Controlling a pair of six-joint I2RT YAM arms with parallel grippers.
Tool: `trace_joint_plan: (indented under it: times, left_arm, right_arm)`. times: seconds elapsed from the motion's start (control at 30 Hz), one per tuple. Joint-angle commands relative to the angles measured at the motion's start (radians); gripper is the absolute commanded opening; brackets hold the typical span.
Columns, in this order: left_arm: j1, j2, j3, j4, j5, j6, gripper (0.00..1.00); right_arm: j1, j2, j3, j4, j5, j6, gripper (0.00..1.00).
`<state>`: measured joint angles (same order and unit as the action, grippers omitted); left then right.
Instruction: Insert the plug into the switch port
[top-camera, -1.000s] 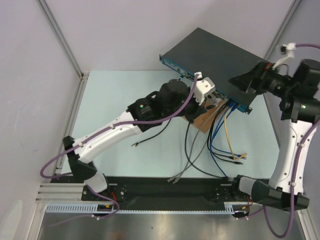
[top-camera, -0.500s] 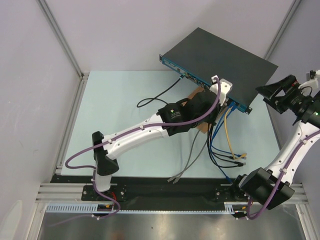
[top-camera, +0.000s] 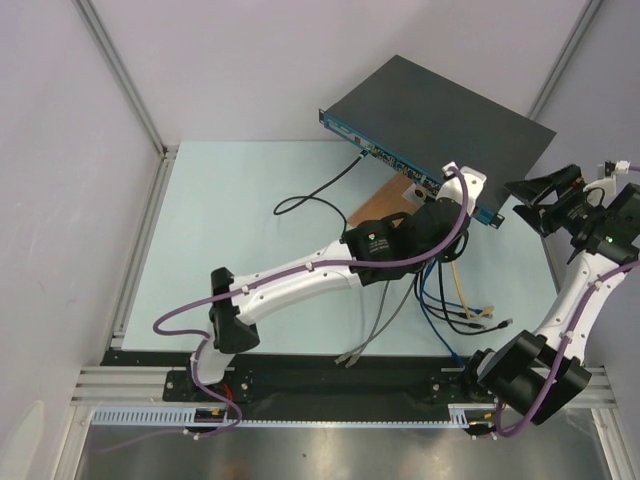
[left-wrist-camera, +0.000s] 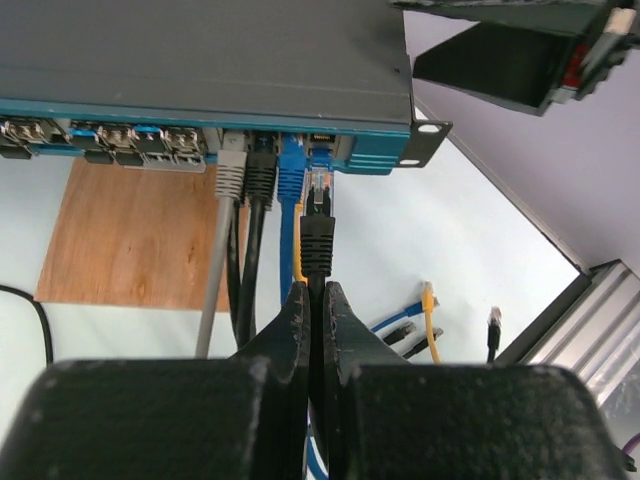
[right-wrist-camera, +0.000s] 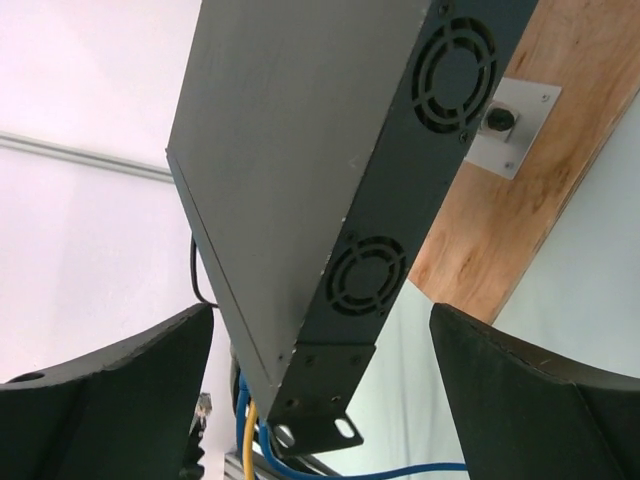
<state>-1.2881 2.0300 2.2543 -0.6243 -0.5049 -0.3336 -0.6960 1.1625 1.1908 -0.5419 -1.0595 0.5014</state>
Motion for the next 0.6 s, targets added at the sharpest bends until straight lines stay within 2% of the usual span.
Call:
trace_joint_plan:
  times: [0.0,0.13,0.17,0.57]
  left_arm:
    - [-0.017,0.013,0.06,0.014,-0.046,-0.016,0.0]
    - [-0.023,0.025,0.07,0.018,-0.055,-0.012,0.0]
    - [-0.024,0.035,0.074,0.018,-0.06,-0.002,0.0]
    - [-0.022,0.099,0.126,0.026,-0.11,0.062,0.0]
  right_arm:
    - [0.029,-0.023,-0.055,0.163,-0.02,0.098,0.93]
    - [0.064,-0.026,-0.106,0.244,-0.04,0.158,0.79]
    - [0.075,-0.029,-0.115,0.25,-0.04,0.167,0.71]
    - [0.107,-0.034,-0.165,0.286,-0.102,0.195,0.34]
